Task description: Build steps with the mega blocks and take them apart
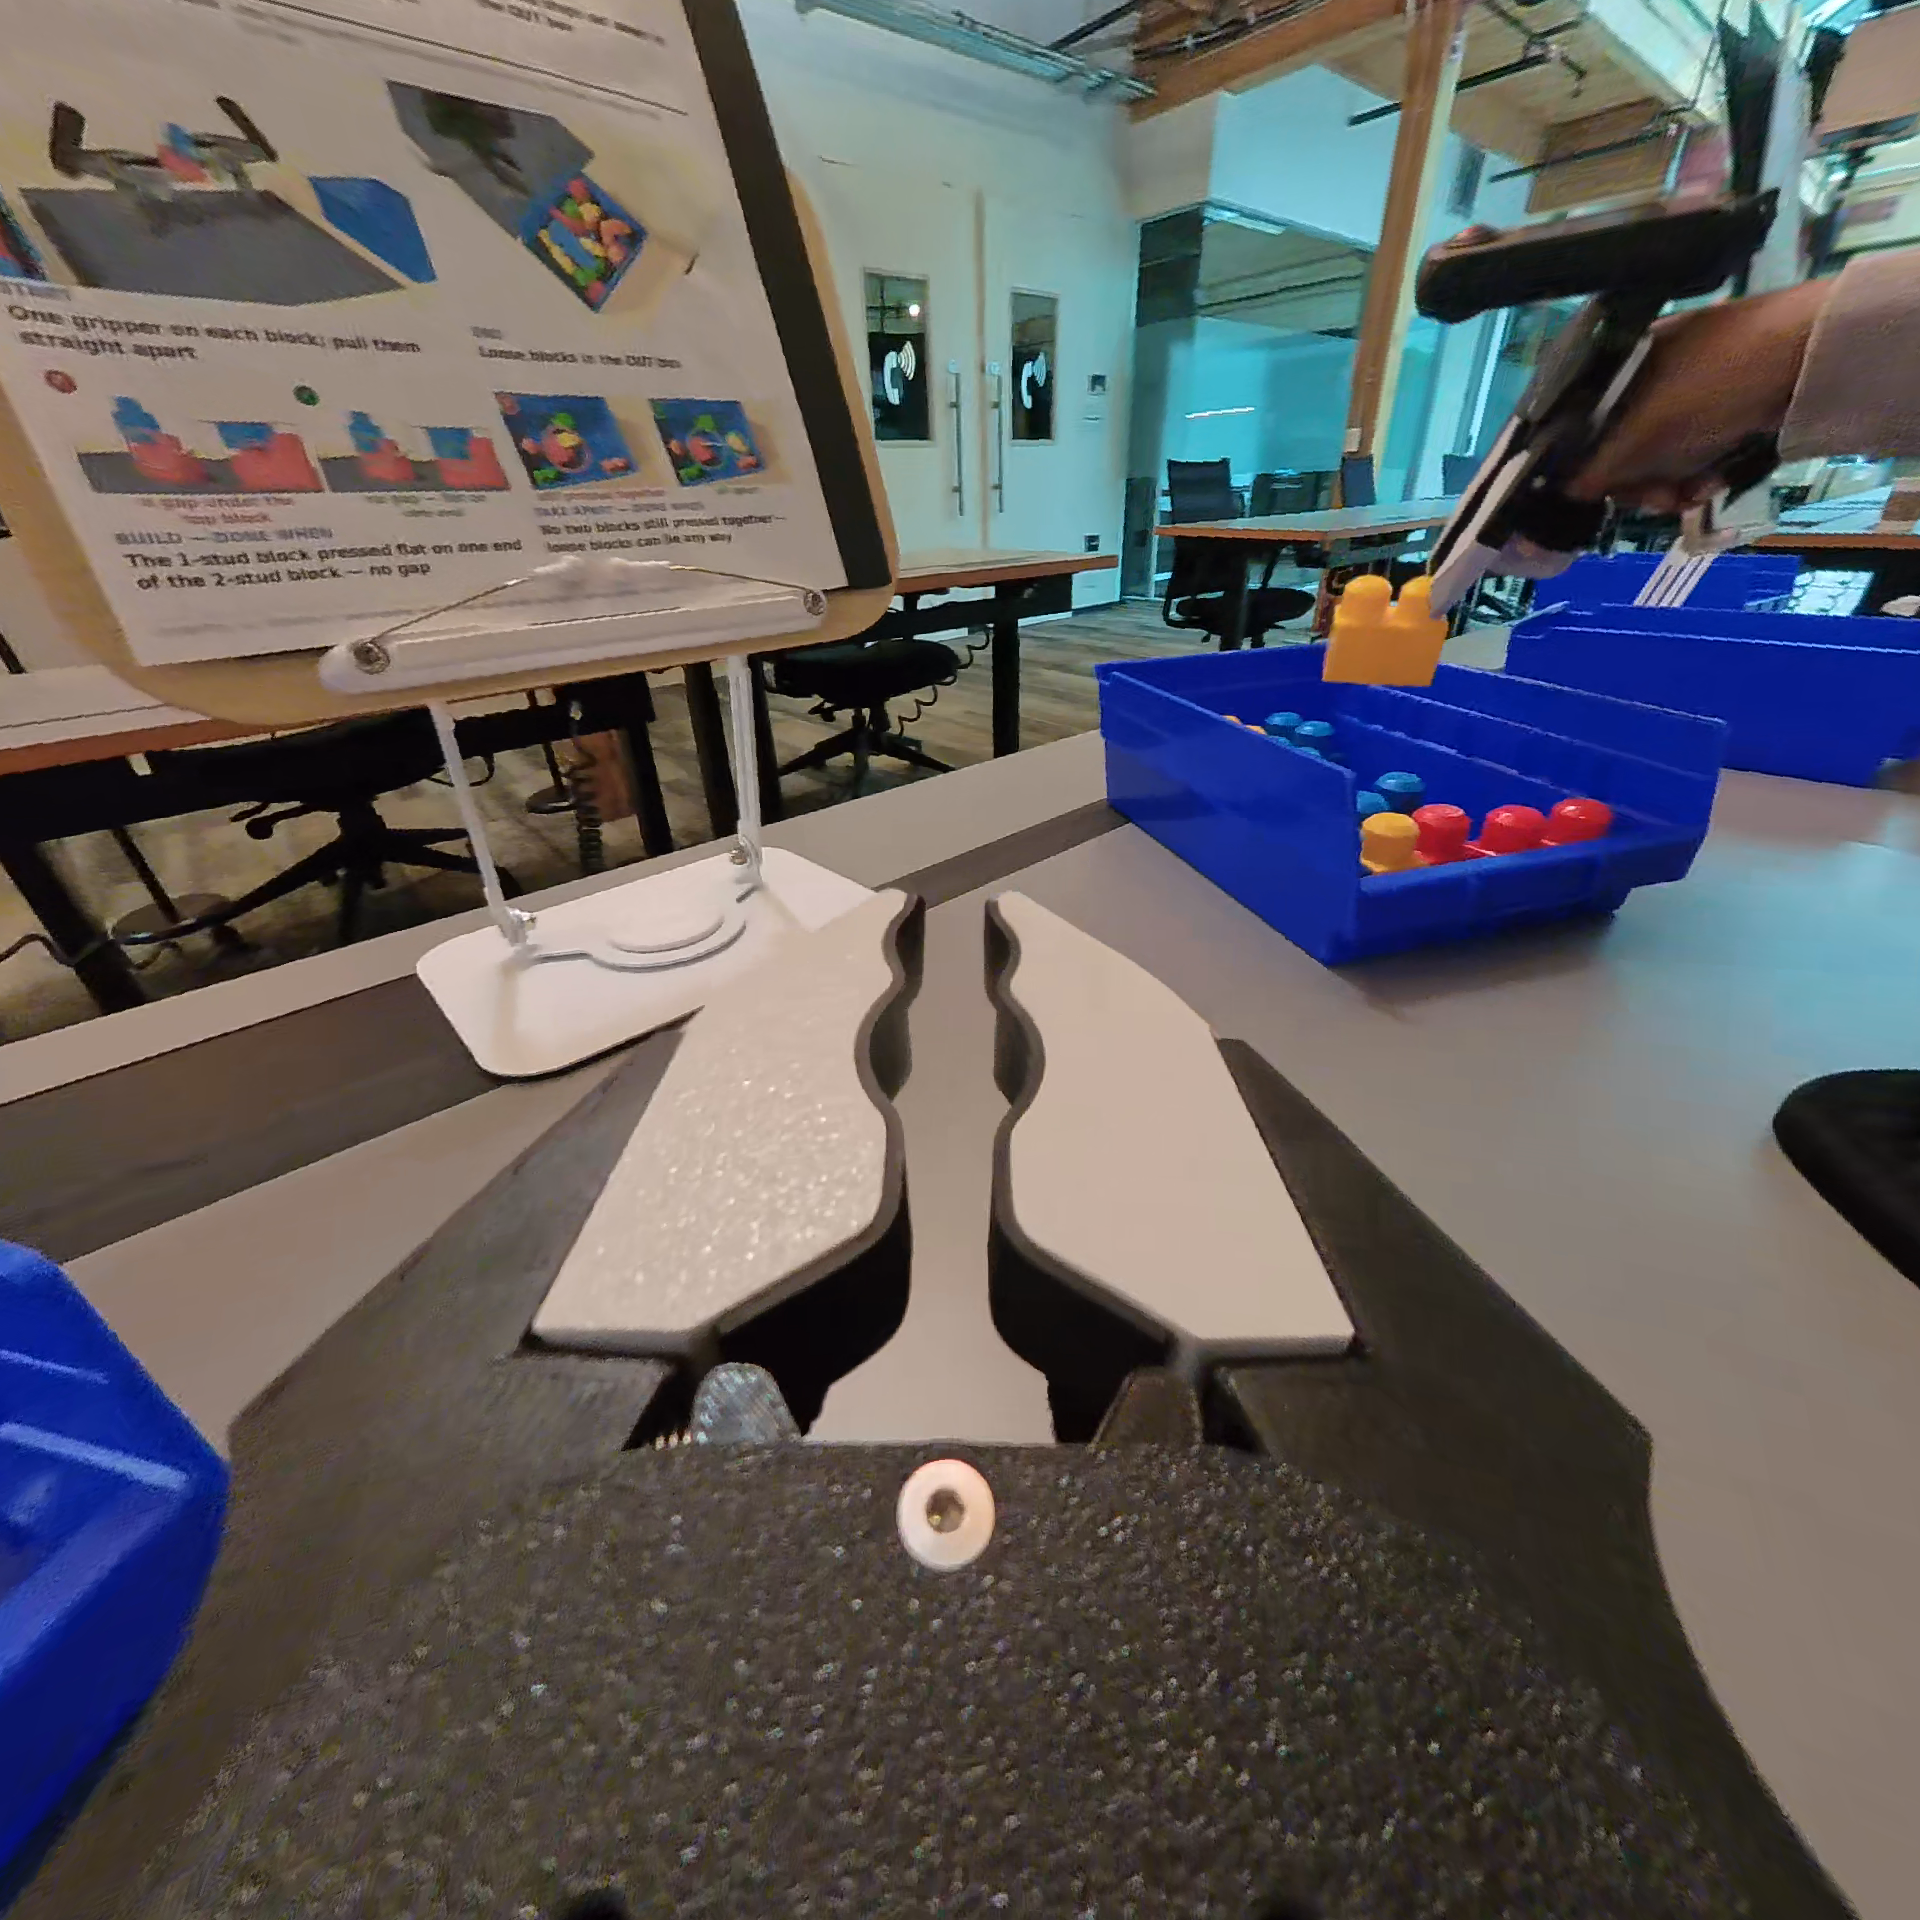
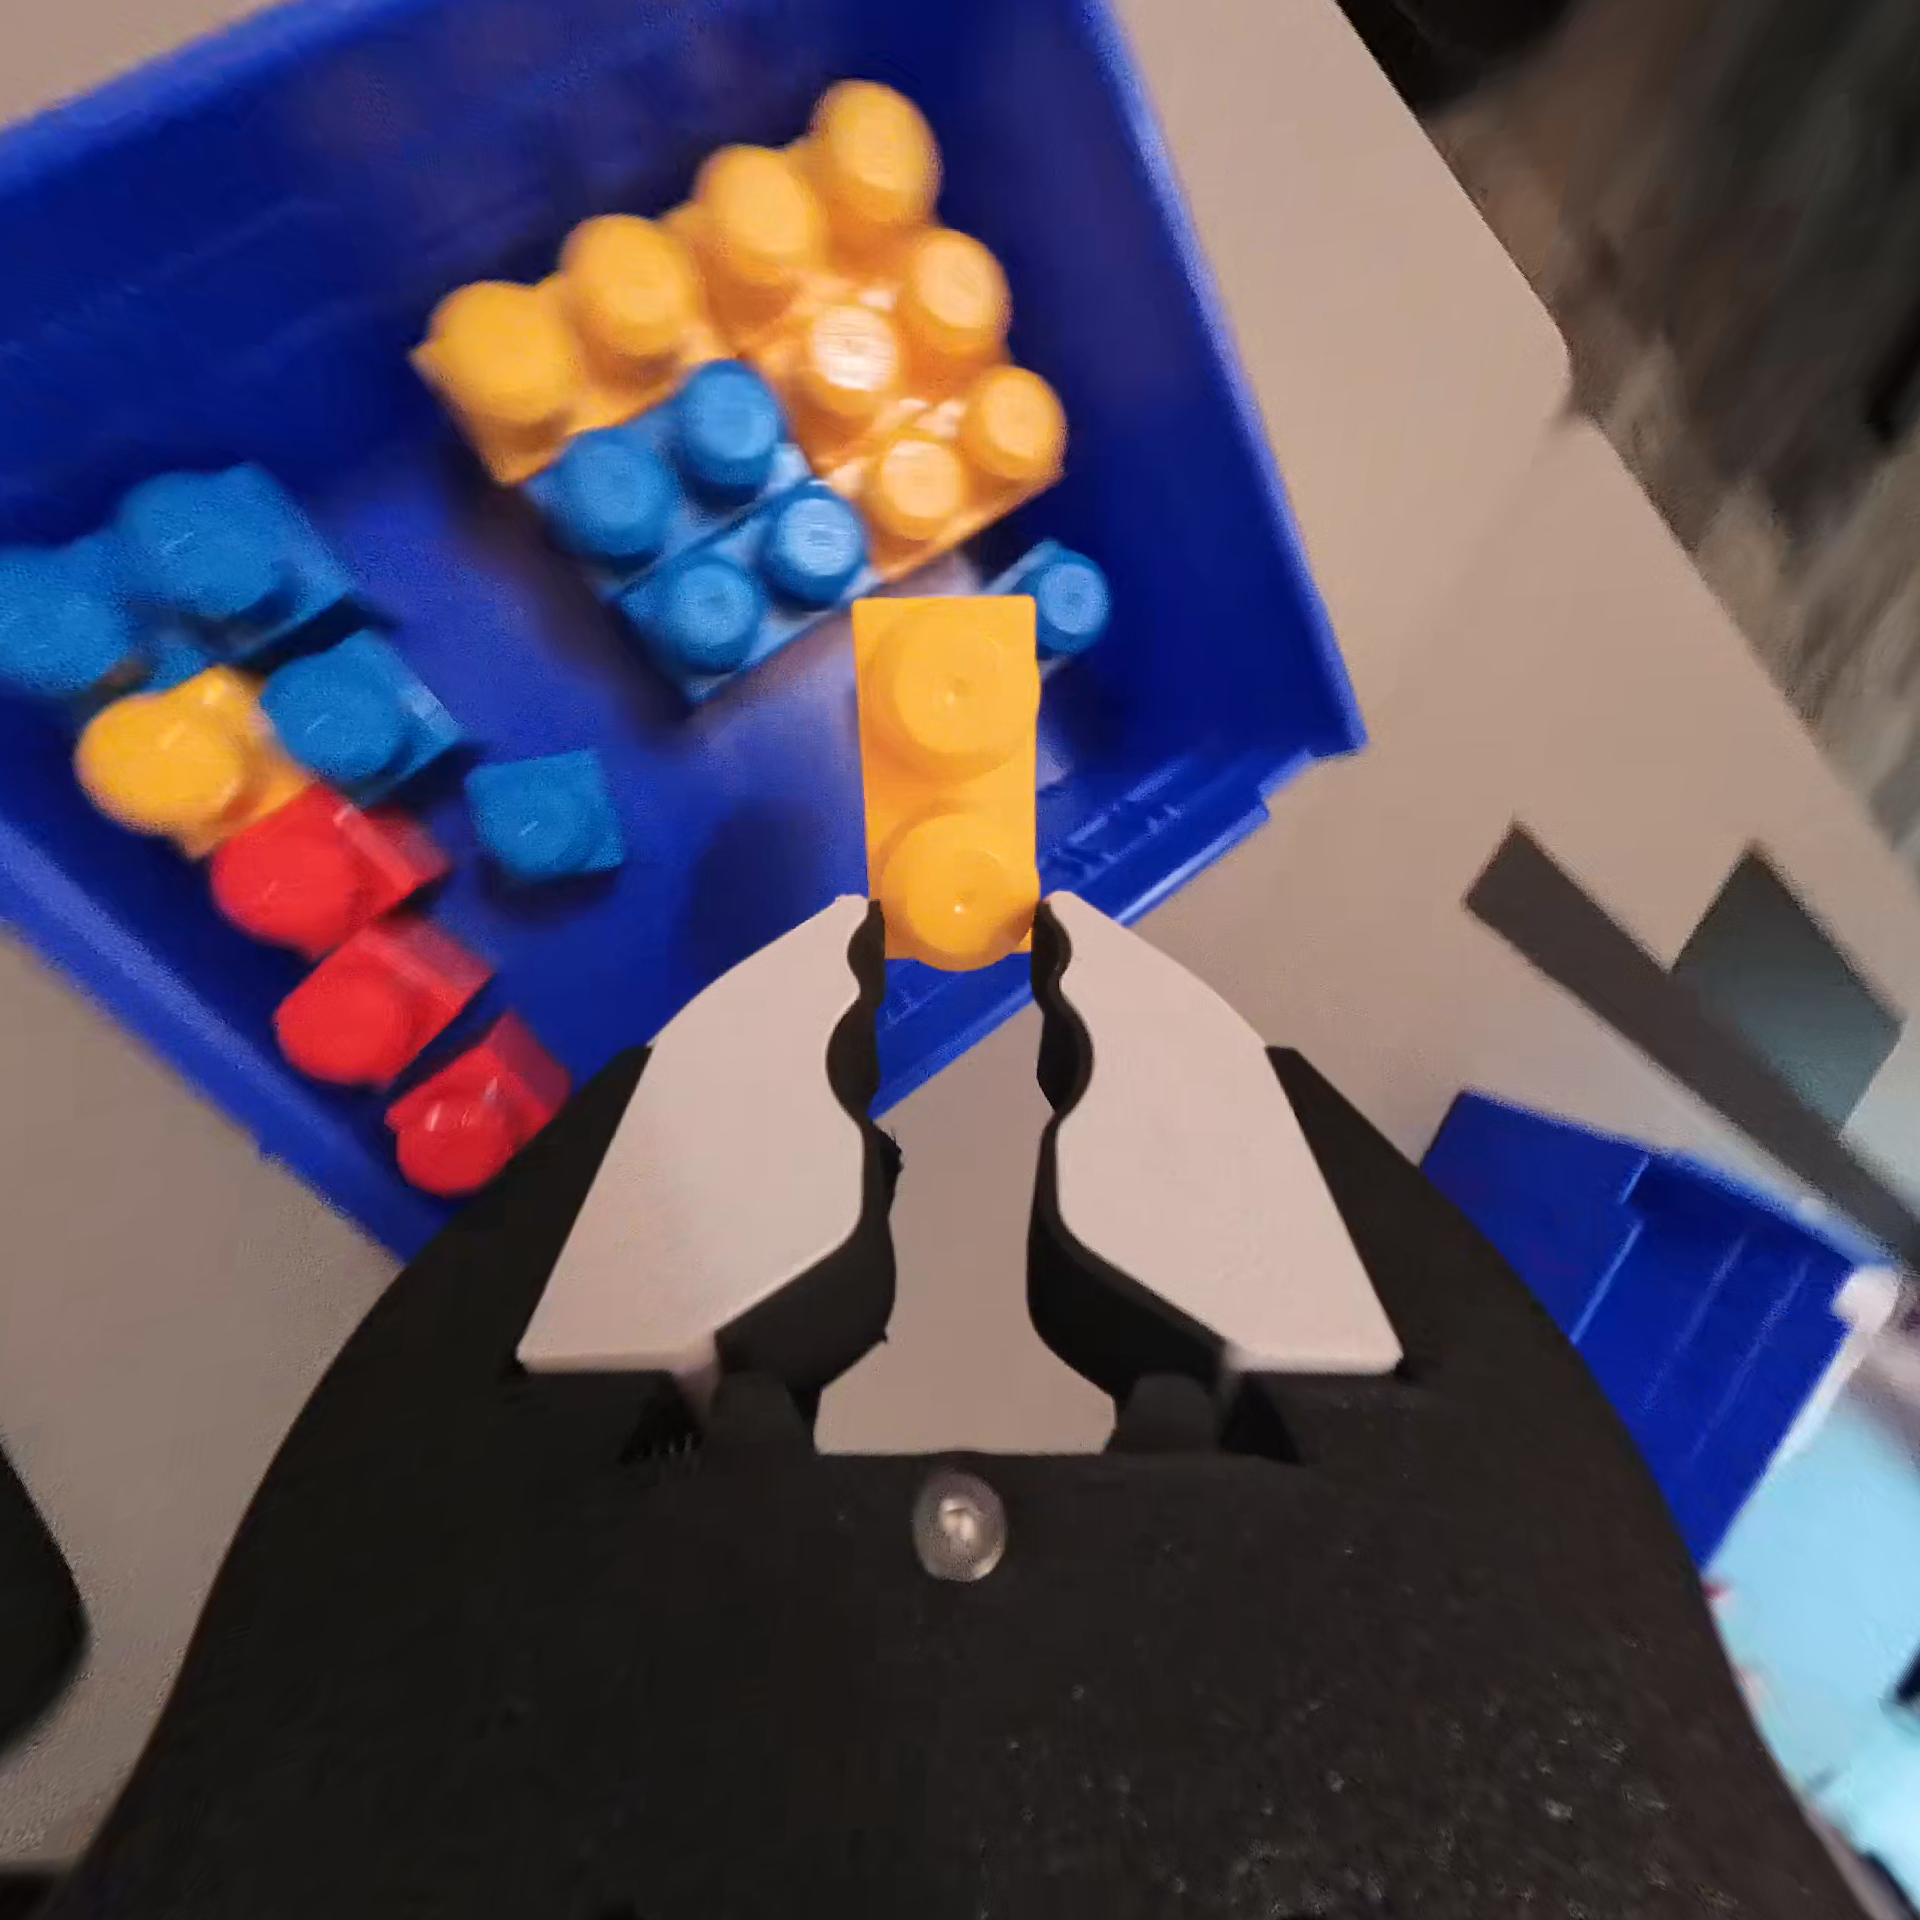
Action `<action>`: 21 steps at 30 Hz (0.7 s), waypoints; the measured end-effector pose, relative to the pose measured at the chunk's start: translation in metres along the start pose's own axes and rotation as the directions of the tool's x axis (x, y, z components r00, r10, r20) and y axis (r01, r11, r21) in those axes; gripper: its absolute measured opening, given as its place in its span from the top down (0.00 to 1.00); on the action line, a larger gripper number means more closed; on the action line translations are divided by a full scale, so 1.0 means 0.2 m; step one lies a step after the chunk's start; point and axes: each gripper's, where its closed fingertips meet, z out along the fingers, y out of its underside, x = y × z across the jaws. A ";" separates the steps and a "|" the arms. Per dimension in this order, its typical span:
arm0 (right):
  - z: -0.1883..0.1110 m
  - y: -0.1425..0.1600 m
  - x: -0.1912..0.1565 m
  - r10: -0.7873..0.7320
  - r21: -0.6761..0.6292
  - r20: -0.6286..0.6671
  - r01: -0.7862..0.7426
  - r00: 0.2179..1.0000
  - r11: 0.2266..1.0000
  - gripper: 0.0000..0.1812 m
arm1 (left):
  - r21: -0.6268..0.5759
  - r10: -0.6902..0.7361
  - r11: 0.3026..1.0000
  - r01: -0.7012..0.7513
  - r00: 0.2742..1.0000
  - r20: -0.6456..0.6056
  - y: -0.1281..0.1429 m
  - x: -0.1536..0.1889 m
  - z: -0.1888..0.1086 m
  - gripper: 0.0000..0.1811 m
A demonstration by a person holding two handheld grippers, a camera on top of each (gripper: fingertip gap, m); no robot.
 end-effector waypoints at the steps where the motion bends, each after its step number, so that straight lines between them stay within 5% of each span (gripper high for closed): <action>1: 0.03 0.00 0.02 0.077 0.000 -0.006 -0.077 0.997 0.997 0.85 | -0.004 -0.007 1.000 0.007 1.000 0.004 0.01 -0.01 0.00 0.95; 8: 0.18 0.01 0.09 0.382 -0.110 -0.105 -0.392 0.918 0.913 0.85 | -0.013 -0.022 1.000 0.022 1.000 0.006 0.01 -0.01 0.00 0.95; 21: 0.26 0.05 -0.19 0.498 -0.153 -0.009 -0.494 0.867 0.856 0.86 | -0.003 -0.052 0.999 0.052 0.998 0.023 0.01 -0.05 -0.01 0.96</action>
